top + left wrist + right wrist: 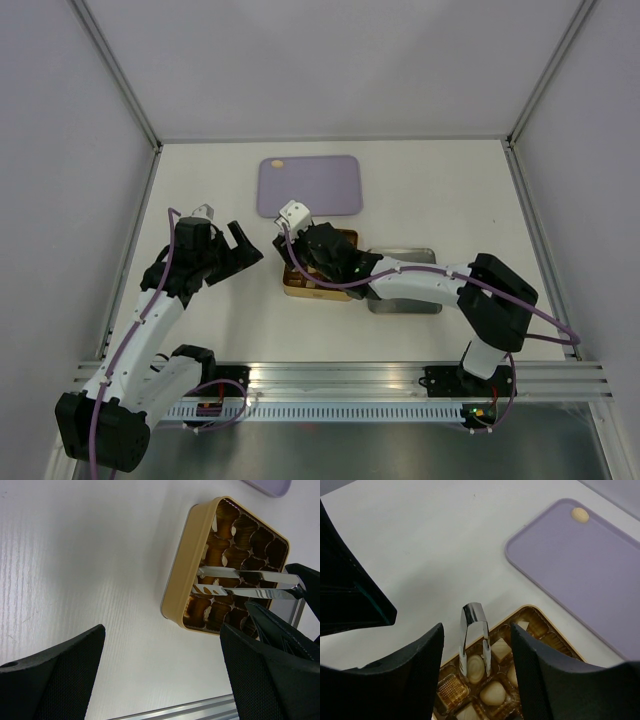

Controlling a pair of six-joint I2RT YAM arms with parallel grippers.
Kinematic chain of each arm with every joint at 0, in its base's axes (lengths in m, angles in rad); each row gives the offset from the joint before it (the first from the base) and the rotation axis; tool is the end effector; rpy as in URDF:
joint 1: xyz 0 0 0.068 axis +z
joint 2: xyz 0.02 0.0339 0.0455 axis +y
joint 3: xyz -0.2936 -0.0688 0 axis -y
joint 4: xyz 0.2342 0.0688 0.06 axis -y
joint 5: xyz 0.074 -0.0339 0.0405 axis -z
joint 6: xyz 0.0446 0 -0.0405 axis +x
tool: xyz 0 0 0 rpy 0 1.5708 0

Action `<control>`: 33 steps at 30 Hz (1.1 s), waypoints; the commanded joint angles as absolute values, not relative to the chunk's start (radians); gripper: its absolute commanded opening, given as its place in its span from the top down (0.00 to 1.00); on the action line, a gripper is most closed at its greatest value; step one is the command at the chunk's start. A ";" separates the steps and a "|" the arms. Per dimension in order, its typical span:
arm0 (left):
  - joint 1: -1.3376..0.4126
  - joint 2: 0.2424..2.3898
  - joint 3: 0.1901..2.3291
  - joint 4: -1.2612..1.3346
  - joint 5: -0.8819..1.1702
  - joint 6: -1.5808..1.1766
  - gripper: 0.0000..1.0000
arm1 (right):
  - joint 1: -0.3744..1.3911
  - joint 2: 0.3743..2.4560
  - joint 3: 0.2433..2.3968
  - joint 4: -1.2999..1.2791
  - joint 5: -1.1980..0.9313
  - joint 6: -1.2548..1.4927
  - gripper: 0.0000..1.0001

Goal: Pack the chocolate
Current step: Place the fake chocolate in the packing box.

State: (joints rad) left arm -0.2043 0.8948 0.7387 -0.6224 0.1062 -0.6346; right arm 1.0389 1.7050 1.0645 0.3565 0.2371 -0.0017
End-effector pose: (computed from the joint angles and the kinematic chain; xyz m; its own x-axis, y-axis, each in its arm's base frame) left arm 0.1569 -0.0373 0.2823 -0.7172 -0.4534 -0.5292 -0.1857 0.8562 -0.4820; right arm 0.2097 0.3356 0.2797 -0.1409 -0.2427 -0.9598 -0.7236 0.6869 -0.0674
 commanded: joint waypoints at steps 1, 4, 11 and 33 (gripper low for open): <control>-0.199 0.884 0.752 -0.617 0.103 -0.632 0.00 | 1.042 1.729 1.124 0.368 0.241 -0.025 0.39; -0.199 0.884 0.752 -0.617 0.101 -0.632 0.00 | 1.031 1.759 1.146 0.365 0.238 -0.026 0.38; -0.199 0.881 0.749 -0.617 0.098 -0.632 0.00 | 0.979 1.787 1.166 0.380 0.129 -0.002 0.41; -0.199 0.870 0.746 -0.621 0.097 -0.630 0.00 | 0.968 1.714 1.157 0.356 0.091 -0.009 0.81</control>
